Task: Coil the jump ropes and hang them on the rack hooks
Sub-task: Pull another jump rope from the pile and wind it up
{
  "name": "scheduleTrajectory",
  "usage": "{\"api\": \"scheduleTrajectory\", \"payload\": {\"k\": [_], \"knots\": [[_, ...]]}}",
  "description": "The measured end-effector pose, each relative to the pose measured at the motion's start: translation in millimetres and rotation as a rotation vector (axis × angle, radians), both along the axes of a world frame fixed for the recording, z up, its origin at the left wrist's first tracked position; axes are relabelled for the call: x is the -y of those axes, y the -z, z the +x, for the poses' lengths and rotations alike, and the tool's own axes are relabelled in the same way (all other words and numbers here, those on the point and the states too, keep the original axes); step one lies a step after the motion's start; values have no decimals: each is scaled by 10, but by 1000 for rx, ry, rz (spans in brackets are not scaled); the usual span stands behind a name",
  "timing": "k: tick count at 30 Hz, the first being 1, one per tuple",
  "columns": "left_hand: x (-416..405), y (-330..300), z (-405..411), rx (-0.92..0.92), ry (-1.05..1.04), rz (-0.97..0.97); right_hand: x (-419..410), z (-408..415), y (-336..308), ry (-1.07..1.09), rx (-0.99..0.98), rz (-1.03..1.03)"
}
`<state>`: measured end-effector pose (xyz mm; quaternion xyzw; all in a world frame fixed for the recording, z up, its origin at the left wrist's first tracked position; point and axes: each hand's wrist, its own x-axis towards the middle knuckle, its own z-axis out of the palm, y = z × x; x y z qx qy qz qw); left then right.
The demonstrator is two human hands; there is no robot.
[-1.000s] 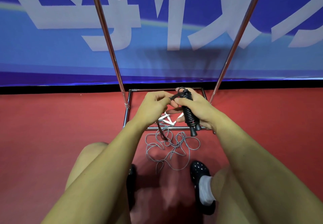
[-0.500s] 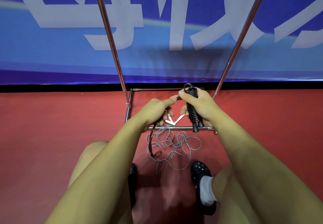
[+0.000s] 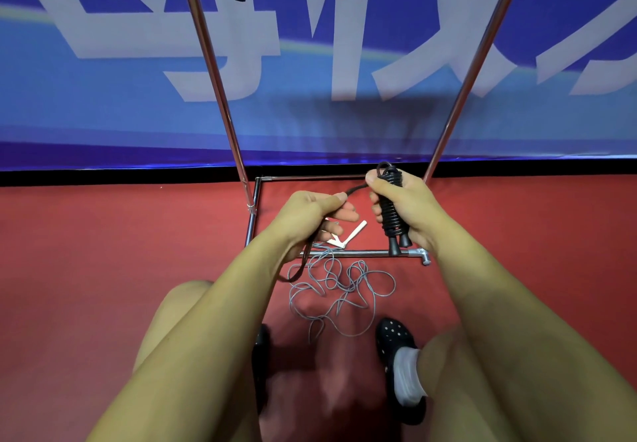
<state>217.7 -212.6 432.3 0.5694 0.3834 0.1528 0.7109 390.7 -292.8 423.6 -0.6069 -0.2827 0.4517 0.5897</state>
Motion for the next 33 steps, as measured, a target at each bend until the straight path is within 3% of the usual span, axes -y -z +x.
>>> {"api": "scheduleTrajectory", "payload": {"k": [4, 9, 13, 21, 28, 33], "knots": [[-19, 5, -8, -22, -42, 83, -18, 15, -10, -12, -78, 1], [-82, 40, -44, -52, -93, 143, -1, 28, -115, -141, -395, -19], [-91, 91, -41, -113, -136, 237, -13, -4, -67, -123, -281, -92], [-51, 79, -23, -121, -84, 395, -28, -41, 11, -118, -44, -44], [-12, 61, -9, -50, 2, 466, -31, -159, -26, -52, -52, -83], [-5, 69, -9, -18, 20, 433, -41, -170, 1, -153, -84, -53]]}}
